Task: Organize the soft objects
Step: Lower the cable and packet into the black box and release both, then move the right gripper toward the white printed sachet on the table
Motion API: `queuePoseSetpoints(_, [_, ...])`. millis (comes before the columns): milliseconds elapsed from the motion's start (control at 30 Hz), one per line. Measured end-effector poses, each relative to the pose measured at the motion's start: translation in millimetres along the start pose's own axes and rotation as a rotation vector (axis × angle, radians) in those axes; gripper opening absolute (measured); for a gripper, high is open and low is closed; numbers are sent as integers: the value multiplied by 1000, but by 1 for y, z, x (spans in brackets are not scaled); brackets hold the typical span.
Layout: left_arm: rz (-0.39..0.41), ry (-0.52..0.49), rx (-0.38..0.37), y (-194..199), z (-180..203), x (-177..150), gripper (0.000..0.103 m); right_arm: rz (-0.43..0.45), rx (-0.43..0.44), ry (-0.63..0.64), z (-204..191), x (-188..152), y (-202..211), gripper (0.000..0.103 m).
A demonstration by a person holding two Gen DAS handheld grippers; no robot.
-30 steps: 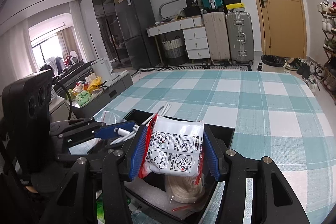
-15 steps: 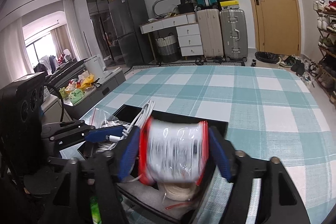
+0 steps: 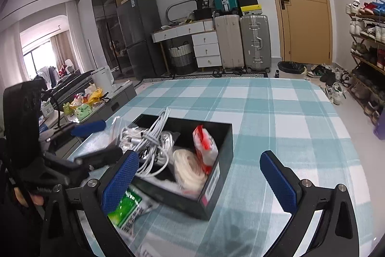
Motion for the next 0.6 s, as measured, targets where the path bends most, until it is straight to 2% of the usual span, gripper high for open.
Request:
queuePoseSetpoints(433, [-27, -6, 3, 18, 2, -35, 103, -107, -11, 57, -6, -41, 19, 102])
queuePoseSetpoints(600, [-39, 32, -8, 18, -2, -48, 103, -146, -1, 85, -12, -58, 19, 102])
Point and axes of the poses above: each gripper's, at about its wrist camera, not at the fingertips, and y roughly against the way its jaws point, z to its right, x to its top, the point moved 2 cm from there along -y, roughly the way its jaws point, and after that the axes turned 11 degrees about -x, right-handed, at the moved point
